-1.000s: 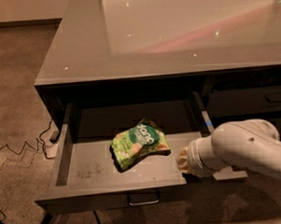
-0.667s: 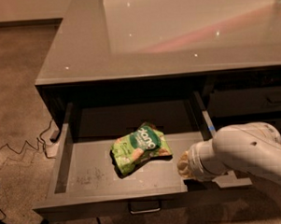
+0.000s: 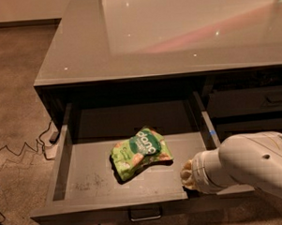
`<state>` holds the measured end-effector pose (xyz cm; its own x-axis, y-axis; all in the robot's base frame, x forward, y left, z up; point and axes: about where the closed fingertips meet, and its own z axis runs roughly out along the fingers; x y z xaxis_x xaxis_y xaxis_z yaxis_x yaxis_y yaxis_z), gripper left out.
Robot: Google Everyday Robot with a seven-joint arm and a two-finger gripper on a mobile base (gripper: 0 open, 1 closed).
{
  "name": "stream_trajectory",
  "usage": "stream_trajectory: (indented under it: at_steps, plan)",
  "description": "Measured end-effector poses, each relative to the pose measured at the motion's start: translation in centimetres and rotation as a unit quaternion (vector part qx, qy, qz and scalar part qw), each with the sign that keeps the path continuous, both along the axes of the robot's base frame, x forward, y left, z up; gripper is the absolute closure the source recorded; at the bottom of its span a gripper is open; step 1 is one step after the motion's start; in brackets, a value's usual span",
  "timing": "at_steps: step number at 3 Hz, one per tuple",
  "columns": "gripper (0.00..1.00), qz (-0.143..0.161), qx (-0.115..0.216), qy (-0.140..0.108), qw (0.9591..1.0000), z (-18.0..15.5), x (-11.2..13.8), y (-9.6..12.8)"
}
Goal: Open top drawer
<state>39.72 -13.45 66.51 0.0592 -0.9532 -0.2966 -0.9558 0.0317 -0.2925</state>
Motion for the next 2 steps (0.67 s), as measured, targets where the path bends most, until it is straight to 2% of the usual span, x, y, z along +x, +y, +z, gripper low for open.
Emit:
stream_trajectory:
  at_steps: [1, 2]
  plan:
    - [0.81, 0.0, 0.0, 0.0, 1.0, 0.0, 0.0, 0.0]
    - [0.58, 0.0, 0.0, 0.0, 1.0, 0.0, 0.0, 0.0]
